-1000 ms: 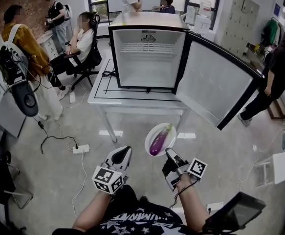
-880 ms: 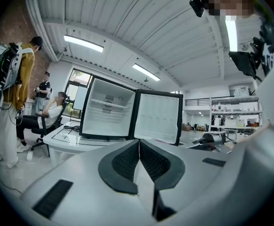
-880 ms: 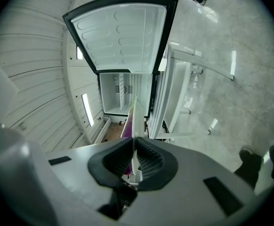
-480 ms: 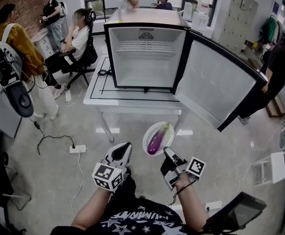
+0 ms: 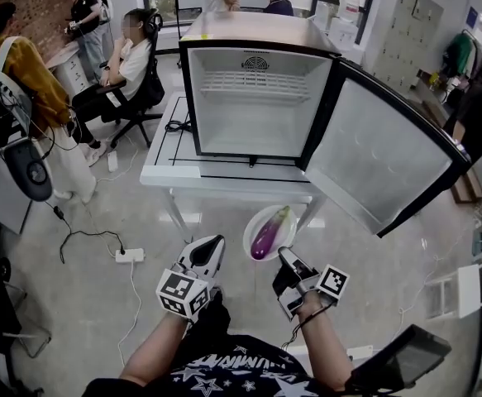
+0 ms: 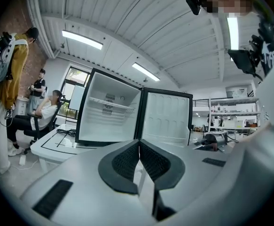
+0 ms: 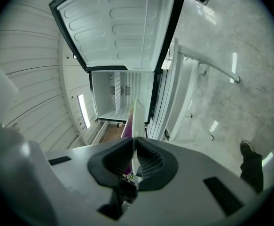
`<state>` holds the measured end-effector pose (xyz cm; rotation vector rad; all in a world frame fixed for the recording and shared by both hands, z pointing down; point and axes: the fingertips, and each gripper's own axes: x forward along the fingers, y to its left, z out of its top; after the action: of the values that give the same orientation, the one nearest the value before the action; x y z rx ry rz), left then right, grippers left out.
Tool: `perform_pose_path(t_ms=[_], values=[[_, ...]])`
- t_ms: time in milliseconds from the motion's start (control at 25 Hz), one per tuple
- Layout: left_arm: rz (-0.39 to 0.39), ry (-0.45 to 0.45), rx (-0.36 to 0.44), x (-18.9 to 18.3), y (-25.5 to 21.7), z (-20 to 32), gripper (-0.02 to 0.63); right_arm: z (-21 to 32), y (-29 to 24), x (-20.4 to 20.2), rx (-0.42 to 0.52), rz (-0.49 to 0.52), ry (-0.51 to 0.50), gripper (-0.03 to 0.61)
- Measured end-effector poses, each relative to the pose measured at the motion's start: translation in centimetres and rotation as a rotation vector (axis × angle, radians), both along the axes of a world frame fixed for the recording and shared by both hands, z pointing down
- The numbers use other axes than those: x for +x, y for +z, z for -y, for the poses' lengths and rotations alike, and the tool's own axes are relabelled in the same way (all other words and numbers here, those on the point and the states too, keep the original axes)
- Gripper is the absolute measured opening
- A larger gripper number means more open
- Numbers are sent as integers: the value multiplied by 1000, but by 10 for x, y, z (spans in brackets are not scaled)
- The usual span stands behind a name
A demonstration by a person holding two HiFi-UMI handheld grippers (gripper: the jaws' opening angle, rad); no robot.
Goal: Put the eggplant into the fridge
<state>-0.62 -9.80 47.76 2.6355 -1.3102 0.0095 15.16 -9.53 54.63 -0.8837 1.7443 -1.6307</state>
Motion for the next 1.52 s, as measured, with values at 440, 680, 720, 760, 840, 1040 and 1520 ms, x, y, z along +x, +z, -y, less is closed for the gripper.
perform_pose_path(t_ms=[440, 680, 720, 760, 840, 1040, 1520], values=[[-8, 11, -7, -27, -3, 74, 9, 72, -3, -30, -4, -4, -5, 21], [-9, 50, -4, -30, -5, 107, 9, 99, -4, -32, -12, -14, 33, 21], [-11, 55, -2, -31, -5, 113, 9, 103, -4, -33, -12, -16, 39, 21], [-13, 59, -1, -32, -5, 119, 9, 108, -4, -34, -12, -18, 45, 21], [-15, 70, 0, -34, -5, 130, 9, 118, -4, -35, -13, -20, 57, 21], [-17, 92, 0, -42, -5, 154, 9, 141, -6, -45, -13, -13, 79, 21], [-32, 121, -5, -72, 1, 205, 9, 186, -5, -74, -9, -17, 119, 23]])
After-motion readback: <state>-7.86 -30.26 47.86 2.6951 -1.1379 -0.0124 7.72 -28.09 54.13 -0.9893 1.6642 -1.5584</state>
